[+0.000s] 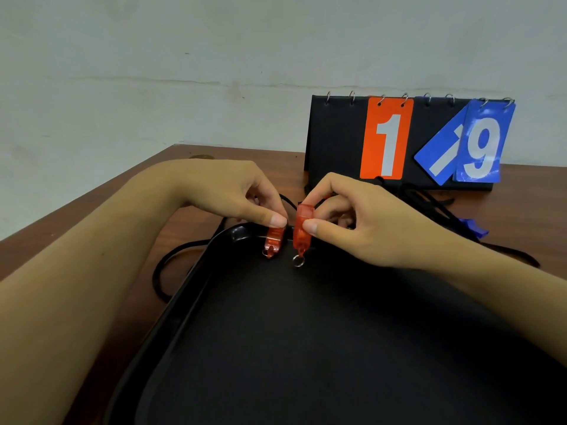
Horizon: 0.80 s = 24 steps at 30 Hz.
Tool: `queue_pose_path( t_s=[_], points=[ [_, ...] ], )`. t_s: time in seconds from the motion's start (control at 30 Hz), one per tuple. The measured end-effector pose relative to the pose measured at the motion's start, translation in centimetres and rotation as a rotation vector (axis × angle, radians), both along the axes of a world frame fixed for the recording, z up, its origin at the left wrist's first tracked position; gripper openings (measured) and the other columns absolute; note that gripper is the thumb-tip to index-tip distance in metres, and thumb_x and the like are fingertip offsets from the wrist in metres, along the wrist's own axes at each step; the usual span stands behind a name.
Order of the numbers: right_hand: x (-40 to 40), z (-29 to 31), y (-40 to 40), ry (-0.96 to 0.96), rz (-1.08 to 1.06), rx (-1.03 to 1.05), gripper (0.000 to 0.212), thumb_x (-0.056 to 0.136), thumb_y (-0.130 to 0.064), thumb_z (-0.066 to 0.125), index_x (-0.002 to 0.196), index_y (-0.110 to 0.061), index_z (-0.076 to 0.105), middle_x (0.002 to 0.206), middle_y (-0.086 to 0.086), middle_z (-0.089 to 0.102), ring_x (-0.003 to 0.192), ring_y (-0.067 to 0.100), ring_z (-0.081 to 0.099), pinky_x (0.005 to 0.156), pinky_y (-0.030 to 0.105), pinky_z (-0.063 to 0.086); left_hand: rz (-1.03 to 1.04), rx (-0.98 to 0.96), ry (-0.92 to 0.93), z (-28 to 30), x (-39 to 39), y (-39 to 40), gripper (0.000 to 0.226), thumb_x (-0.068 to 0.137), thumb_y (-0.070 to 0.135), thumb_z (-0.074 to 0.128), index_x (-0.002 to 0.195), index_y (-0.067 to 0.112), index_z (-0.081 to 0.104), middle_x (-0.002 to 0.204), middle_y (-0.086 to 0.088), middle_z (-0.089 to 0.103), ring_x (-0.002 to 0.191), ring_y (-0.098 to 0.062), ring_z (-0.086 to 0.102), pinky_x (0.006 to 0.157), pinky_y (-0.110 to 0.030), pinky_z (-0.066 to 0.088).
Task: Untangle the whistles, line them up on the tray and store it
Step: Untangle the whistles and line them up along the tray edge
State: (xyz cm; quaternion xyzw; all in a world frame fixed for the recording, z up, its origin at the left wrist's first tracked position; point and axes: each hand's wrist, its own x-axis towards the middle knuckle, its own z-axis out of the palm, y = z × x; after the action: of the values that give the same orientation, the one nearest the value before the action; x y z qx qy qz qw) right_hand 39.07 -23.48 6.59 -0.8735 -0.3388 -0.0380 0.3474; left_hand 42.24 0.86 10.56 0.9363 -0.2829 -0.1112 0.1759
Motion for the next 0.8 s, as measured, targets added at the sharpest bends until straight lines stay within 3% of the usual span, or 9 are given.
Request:
queue_pose_path(
  t_s=[0.2,0.3,0.53,0.67,0.73,0.8],
  points=[
    [0.2,-0.4,0.2,-0.109,-0.092,-0.115,0.019,0.089,-0.043,0.071,0.105,-0.035,0.065,0.104,-0.019,0.067,0.098,-0.002,0.062,0.073,0.003,0.043,-0.023,-0.023,0.025,-0.2,0.1,-0.1,0.020,0.094,0.043,0.069,0.108,0.033,0.079,0.074,0.032,0.069,0.068,0.010,0.061,0.064,-0.004,0.043],
    [0.3,-0.5,0.2,-0.130,-0.122,-0.188,0.021,0.089,-0.050,0.068,0.106,-0.037,0.067,0.105,-0.017,0.064,0.098,0.000,0.060,0.070,0.008,0.043,-0.028,-0.032,0.022,-0.4,0.2,-0.4,0.020,0.094,0.041,0.068,0.108,0.031,0.078,0.070,0.032,0.067,0.066,0.010,0.060,0.062,-0.003,0.041],
    [0.3,-0.5,0.2,-0.146,-0.135,-0.236,0.025,0.090,-0.051,0.066,0.108,-0.034,0.070,0.104,-0.016,0.065,0.100,0.002,0.060,0.081,0.013,0.049,-0.047,-0.058,0.023,-0.4,0.0,-0.7,0.018,0.095,0.039,0.068,0.105,0.029,0.078,0.063,0.031,0.064,0.060,0.010,0.058,0.059,-0.003,0.040],
    [0.6,-0.5,0.4,-0.172,-0.138,-0.272,0.030,0.089,-0.057,0.064,0.109,-0.035,0.069,0.102,-0.019,0.063,0.097,0.000,0.058,0.081,0.011,0.039,-0.042,-0.050,0.028,-0.4,0.0,-0.8,0.018,0.095,0.041,0.067,0.106,0.031,0.078,0.064,0.031,0.065,0.060,0.009,0.058,0.060,-0.003,0.040],
    [0.9,-0.4,0.2,-0.190,-0.152,-0.242,0.034,0.089,-0.059,0.059,0.112,-0.035,0.067,0.102,-0.019,0.062,0.097,0.001,0.058,0.086,0.016,0.041,-0.033,-0.053,0.035,-0.4,-0.2,-0.7,0.020,0.094,0.046,0.065,0.104,0.035,0.079,0.073,0.028,0.070,0.065,0.008,0.060,0.063,-0.005,0.042],
    [1.3,-0.1,-0.3,-0.232,-0.201,-0.176,0.028,0.098,-0.048,0.054,0.114,-0.030,0.067,0.102,-0.017,0.061,0.099,0.005,0.057,0.092,0.025,0.044,0.004,-0.085,0.034,-0.4,-0.2,-0.6,0.028,0.094,0.055,0.058,0.102,0.037,0.079,0.088,0.018,0.076,0.072,0.004,0.064,0.068,-0.011,0.047]
  ],
)
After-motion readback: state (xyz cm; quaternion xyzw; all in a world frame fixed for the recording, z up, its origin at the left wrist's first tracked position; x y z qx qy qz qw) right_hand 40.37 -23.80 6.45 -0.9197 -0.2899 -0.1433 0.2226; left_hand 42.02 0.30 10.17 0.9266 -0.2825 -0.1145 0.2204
